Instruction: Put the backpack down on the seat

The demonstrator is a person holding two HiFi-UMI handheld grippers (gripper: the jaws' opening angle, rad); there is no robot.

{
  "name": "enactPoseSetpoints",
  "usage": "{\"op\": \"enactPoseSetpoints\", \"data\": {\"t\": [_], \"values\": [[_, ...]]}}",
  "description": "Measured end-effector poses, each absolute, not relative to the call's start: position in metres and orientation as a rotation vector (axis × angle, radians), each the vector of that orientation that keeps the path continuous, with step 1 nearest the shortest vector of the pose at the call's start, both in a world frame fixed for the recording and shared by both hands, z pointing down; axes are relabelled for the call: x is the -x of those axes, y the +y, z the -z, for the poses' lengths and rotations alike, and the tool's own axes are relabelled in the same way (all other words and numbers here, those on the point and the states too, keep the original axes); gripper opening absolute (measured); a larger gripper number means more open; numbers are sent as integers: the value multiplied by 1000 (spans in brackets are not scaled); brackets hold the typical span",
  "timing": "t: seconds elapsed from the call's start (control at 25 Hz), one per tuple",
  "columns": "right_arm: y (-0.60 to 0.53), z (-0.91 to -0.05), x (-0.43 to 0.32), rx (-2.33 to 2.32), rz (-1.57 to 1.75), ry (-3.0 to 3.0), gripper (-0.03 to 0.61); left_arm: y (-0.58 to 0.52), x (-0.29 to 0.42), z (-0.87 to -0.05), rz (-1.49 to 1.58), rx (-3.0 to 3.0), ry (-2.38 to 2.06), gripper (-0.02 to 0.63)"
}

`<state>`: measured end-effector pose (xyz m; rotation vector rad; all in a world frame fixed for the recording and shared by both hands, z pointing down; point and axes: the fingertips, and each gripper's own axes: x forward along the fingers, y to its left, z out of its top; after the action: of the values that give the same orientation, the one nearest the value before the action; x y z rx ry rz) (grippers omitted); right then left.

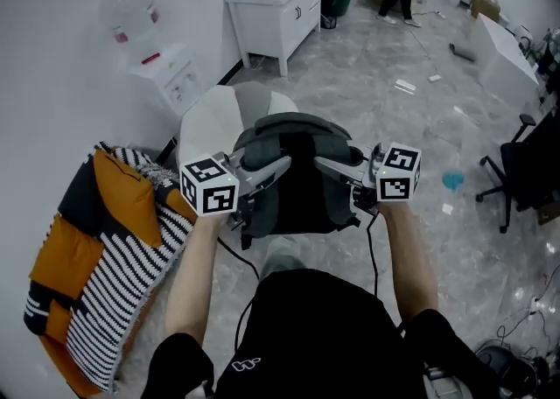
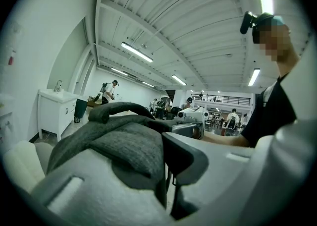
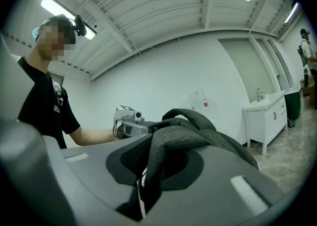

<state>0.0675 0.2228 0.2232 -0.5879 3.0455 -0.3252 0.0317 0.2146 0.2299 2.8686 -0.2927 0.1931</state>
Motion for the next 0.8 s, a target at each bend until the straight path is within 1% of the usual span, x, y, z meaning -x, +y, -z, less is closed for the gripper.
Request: {"op": "enactPoseSetpoints", "data": {"t": [0.56, 0.8], "values": [[-17, -237, -22, 578, 546, 3067, 54, -18, 15, -248, -193, -2747, -281, 38], [-111, -233, 2, 546, 543, 3084, 54, -109, 40, -244, -182, -2749, -331, 38]]}}
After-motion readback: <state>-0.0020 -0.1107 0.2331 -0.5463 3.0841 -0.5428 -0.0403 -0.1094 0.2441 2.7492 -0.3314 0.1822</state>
